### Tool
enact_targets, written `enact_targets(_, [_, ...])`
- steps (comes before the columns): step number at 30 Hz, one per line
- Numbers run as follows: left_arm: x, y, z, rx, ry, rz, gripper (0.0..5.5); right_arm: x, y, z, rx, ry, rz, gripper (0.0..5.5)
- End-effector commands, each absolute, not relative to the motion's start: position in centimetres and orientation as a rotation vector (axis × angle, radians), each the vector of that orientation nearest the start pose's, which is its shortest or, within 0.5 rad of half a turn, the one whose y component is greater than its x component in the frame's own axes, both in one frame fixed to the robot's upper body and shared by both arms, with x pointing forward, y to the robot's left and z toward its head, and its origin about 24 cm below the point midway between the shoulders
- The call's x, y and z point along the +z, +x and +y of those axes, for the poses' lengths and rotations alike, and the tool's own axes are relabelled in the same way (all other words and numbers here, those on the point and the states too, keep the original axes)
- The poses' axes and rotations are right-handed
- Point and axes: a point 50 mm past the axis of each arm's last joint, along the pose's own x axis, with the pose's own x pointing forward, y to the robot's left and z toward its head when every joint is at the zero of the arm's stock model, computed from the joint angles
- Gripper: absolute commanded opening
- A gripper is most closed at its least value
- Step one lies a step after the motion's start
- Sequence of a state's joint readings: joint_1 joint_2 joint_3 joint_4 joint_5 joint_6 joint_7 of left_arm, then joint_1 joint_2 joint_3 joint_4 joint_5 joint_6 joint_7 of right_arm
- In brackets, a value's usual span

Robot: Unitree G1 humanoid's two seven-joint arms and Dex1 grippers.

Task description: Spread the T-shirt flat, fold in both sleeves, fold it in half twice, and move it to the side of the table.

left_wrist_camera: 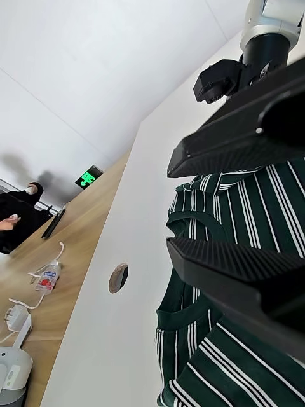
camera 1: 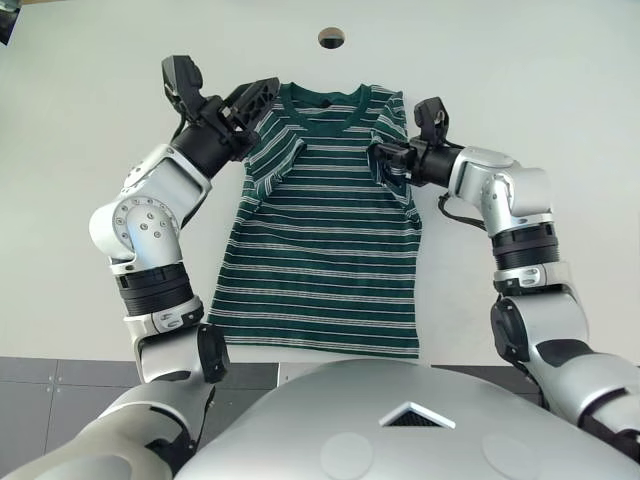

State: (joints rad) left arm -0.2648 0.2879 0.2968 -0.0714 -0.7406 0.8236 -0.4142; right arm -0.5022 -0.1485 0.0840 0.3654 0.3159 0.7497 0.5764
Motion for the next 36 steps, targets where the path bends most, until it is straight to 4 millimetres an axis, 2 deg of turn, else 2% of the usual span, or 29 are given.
enact_targets(1, [9.6, 28.3, 19.8, -0.484, -0.558, 0.26, 1.77, 5.2, 31.5, -9.5, 0.799, 0.223, 0.596, 1.85])
enact_targets(11, [9.6, 28.4, 19.8, -0.486, -0.567, 0.257, 1.77, 6.2, 29.8, -9.3, 0.885, 0.211, 0.596, 3.62])
enact_targets(13, [9.7, 28.2, 19.9, -0.492, -0.519, 0.246, 1.77, 6.4, 28.9, -9.7, 0.904, 0.193, 0.601, 4.0])
enact_targets(14, [10.0, 27.8, 20.2, -0.508, -0.388, 0.19, 1.77, 6.9, 27.9, -10.5, 0.963, 0.181, 0.58, 4.25])
enact_targets(17, [11.3, 25.2, 21.5, -0.687, 0.225, -0.055, 1.77, 9.8, 23.5, -14.2, 1.214, 0.003, 0.337, 4.25])
enact_targets(19, [11.9, 22.6, 22.6, -0.857, 0.434, -0.112, 1.77, 10.6, 21.2, -16.5, 1.299, -0.177, 0.192, 4.25])
enact_targets(21, [12.2, 19.9, 24.1, -1.045, 0.653, -0.102, 1.77, 10.4, 19.0, -18.6, 1.339, -0.291, 0.18, 4.25])
enact_targets(23, [11.6, 18.1, 25.4, -1.141, 0.8, -0.01, 1.77, 9.5, 16.8, -19.8, 1.404, -0.389, 0.213, 4.25])
enact_targets(26, [11.1, 16.3, 27.8, -1.277, 1.123, 0.117, 1.77, 7.7, 14.1, -20.9, 1.512, -0.606, 0.219, 4.25])
enact_targets(28, [11.0, 15.5, 29.5, -1.382, 1.333, 0.163, 1.77, 6.6, 13.1, -21.4, 1.576, -0.727, 0.21, 4.25])
enact_targets(30, [11.0, 15.1, 31.0, -1.435, 1.455, 0.205, 1.77, 5.7, 12.6, -21.4, 1.625, -0.798, 0.182, 4.25])
enact_targets(33, [10.1, 13.8, 33.4, -1.498, 1.509, 0.308, 1.77, 5.0, 11.9, -21.4, 1.675, -0.849, 0.157, 4.25])
enact_targets(36, [9.5, 12.8, 34.5, -1.586, 1.57, 0.313, 1.77, 4.4, 11.9, -21.3, 1.723, -0.929, 0.109, 4.25])
